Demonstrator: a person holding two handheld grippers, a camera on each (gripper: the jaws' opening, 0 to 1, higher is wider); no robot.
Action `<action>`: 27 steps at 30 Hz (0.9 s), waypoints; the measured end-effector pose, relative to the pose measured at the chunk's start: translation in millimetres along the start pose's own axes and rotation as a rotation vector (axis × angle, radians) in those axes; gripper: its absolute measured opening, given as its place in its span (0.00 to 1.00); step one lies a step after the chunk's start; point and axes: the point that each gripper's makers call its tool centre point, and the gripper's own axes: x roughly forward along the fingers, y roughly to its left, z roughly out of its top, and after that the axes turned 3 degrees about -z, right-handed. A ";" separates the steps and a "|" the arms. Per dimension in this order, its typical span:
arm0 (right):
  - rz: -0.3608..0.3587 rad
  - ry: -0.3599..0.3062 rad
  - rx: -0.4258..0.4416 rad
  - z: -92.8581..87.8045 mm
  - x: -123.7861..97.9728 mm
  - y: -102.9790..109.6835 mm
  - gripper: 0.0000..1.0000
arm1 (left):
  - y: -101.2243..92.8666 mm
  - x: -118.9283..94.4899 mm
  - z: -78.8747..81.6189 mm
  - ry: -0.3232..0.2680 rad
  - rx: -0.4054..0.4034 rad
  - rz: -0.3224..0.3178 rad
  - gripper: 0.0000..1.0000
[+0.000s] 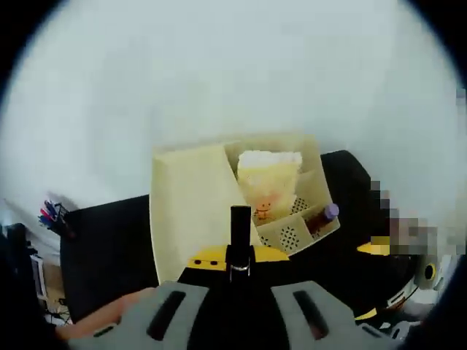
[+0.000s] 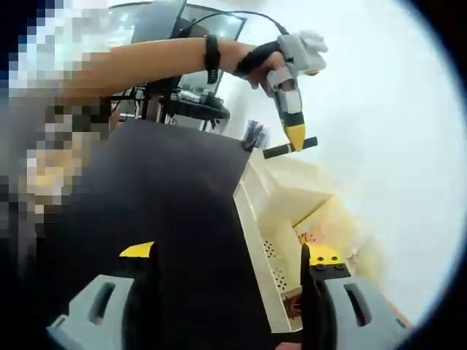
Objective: Open the drawer, pick up the cosmetic bottles from the table one by one, place them into the drawer, release the gripper, close the drawer, and move the gripper away
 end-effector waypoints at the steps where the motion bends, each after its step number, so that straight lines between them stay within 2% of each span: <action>1: 0.002 0.003 -0.002 -0.4 0.7 -2.3 0.75 | -1.2 1.6 1.7 0.003 0.000 0.001 0.07; 6: 0.000 -0.002 -0.004 -2.9 -2.0 -2.5 0.75 | 7.6 11.0 6.2 0.019 -0.028 0.044 0.07; 10: -0.004 -0.009 -0.004 -2.1 -5.4 -3.1 0.75 | 13.0 12.0 3.0 0.031 -0.062 0.085 0.07; 13: -0.006 -0.015 -0.007 -1.4 -5.2 -5.6 0.75 | 27.9 8.4 10.5 0.037 -0.089 0.137 0.07; 14: -0.006 -0.011 -0.015 -2.0 -4.2 -6.6 0.74 | 31.7 7.9 14.4 0.038 -0.084 0.142 0.07; 17: -0.007 0.001 -0.014 -3.9 -2.3 -7.8 0.75 | 28.1 9.7 10.6 0.051 -0.093 0.145 0.07; 22: -0.012 0.011 -0.016 -6.9 -0.6 -10.6 0.75 | 34.2 16.1 12.7 0.095 -0.095 0.175 0.07; 27: -0.020 0.011 -0.006 -12.0 -0.8 -14.4 0.75 | 44.1 21.8 25.2 0.106 -0.109 0.180 0.07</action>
